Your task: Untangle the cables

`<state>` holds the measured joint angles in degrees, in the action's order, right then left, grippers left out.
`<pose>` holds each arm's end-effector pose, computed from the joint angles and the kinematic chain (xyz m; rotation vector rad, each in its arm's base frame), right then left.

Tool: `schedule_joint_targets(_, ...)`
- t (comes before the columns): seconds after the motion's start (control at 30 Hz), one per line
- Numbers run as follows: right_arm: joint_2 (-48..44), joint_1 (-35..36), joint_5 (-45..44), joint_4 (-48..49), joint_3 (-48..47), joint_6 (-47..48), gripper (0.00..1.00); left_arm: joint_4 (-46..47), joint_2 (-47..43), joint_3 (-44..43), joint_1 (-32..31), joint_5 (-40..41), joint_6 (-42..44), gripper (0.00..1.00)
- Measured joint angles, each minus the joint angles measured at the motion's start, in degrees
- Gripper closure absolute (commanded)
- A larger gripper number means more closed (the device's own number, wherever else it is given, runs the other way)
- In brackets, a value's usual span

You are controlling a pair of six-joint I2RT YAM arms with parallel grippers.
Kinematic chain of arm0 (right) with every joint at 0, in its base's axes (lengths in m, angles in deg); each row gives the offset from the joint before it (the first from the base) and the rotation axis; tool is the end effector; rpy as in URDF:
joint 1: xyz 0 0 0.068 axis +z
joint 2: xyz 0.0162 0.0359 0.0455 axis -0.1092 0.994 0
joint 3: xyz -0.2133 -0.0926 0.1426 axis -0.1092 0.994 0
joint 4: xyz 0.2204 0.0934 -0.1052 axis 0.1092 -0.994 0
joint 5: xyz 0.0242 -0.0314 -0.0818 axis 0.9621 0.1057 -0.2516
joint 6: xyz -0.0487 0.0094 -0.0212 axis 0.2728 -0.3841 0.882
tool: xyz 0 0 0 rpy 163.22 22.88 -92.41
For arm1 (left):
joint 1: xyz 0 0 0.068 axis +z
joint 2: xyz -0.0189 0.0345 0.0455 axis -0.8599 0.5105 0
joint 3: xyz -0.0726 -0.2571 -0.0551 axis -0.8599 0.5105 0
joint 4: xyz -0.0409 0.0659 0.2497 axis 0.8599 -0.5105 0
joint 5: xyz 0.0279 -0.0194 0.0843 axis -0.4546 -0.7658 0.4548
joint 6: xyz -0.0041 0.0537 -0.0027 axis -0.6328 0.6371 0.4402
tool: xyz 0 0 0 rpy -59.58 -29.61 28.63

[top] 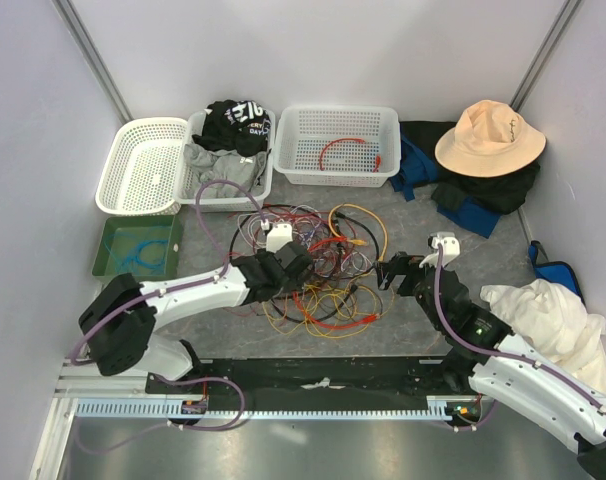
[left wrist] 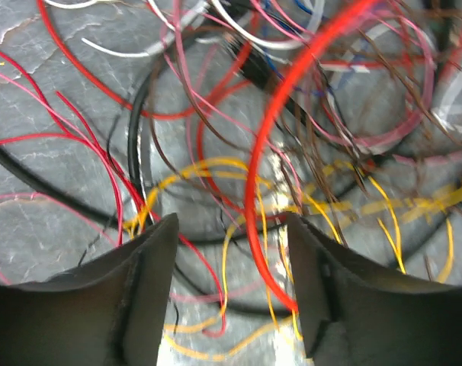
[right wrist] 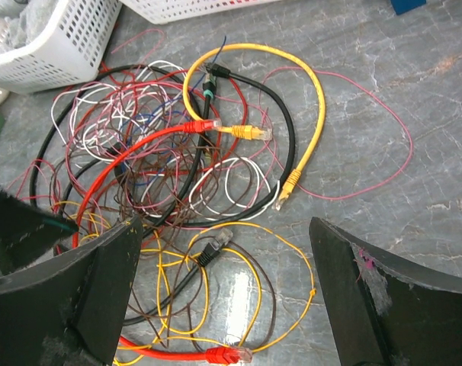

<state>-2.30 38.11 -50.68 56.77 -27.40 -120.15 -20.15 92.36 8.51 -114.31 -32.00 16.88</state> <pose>0.1141 0.0897 0.2364 0.1176 1.8785 0.4932 0.1685 -0.2114 0.2021 -0.0043 2.4196 -0.1521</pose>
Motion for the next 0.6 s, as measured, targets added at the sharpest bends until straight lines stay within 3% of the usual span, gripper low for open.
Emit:
schedule_joint_targets(0.1, -0.3, 0.0, 0.0, -0.6, 0.4, -0.2, 0.02, 1.5, 3.0, -0.4, 1.3, -0.6, -0.5, 0.60)
schedule_joint_targets(0.27, -1.4, 0.0, 0.0, -1.9, 0.4, -0.1, 0.02, 3.4, 7.6, -2.1, 1.2, -2.4, -0.6, 0.60)
schedule_joint_targets(0.43, -2.3, 0.0, 0.0, -2.3, 0.4, -0.1, 0.02, 3.9, 9.1, -2.2, 1.3, -3.1, -0.5, 0.94)
schedule_joint_targets(0.6, -2.2, 0.0, 0.0, -2.4, 0.4, -0.1, 0.02, 2.5, 7.2, -2.8, 1.2, -2.8, 0.5, 0.98)
